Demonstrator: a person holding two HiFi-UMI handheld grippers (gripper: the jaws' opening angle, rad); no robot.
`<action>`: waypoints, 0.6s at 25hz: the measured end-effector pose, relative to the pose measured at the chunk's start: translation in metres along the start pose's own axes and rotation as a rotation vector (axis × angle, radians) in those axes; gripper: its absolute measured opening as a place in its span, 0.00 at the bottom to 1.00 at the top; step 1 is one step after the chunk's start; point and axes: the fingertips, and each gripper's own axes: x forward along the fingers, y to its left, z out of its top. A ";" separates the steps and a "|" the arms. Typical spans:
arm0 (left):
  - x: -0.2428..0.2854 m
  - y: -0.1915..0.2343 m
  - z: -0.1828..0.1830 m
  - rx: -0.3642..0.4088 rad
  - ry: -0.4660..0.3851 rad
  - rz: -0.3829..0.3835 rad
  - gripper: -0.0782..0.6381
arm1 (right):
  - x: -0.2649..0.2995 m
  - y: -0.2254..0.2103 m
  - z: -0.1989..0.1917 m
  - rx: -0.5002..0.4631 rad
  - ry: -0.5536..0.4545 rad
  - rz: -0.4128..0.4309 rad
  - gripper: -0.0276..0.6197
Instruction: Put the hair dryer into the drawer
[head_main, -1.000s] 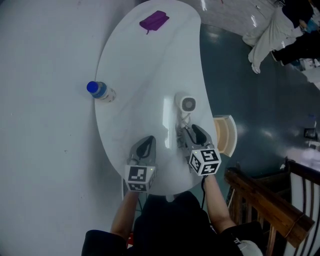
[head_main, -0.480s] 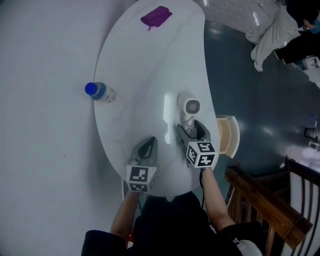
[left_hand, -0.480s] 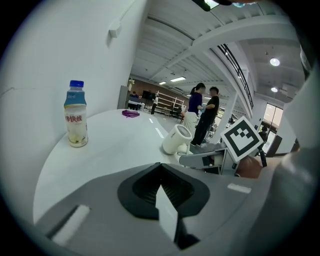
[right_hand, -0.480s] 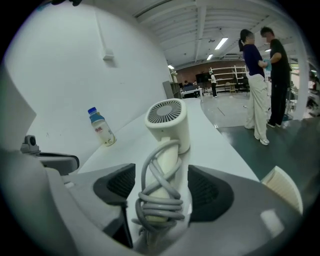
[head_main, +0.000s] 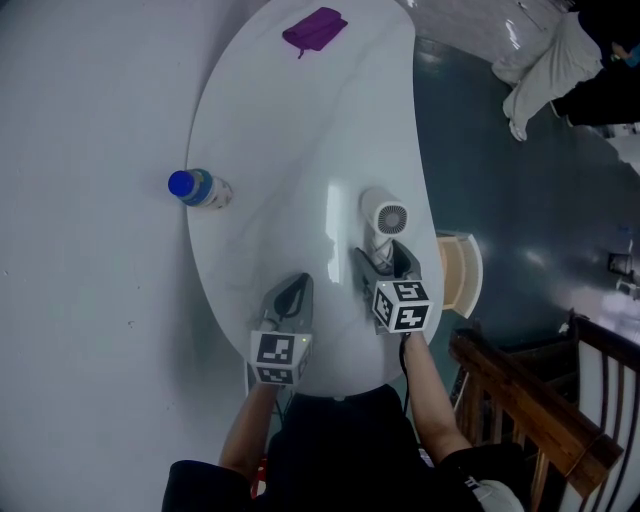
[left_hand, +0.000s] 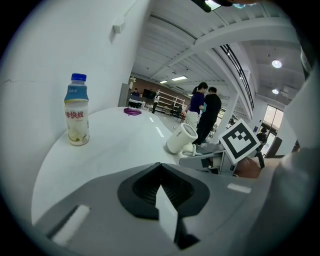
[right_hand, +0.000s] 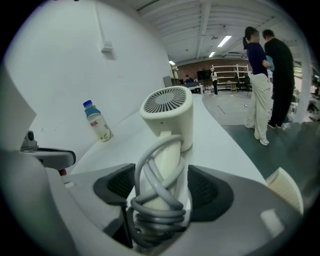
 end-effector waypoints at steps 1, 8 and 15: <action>0.001 0.002 0.000 -0.003 0.001 -0.001 0.12 | 0.001 0.001 0.000 -0.003 0.004 0.001 0.54; 0.004 0.004 -0.001 -0.010 0.008 -0.005 0.12 | 0.009 0.004 -0.015 -0.057 0.086 0.005 0.49; 0.003 0.011 -0.003 -0.013 0.013 0.008 0.12 | 0.013 0.004 -0.013 -0.079 0.081 0.009 0.45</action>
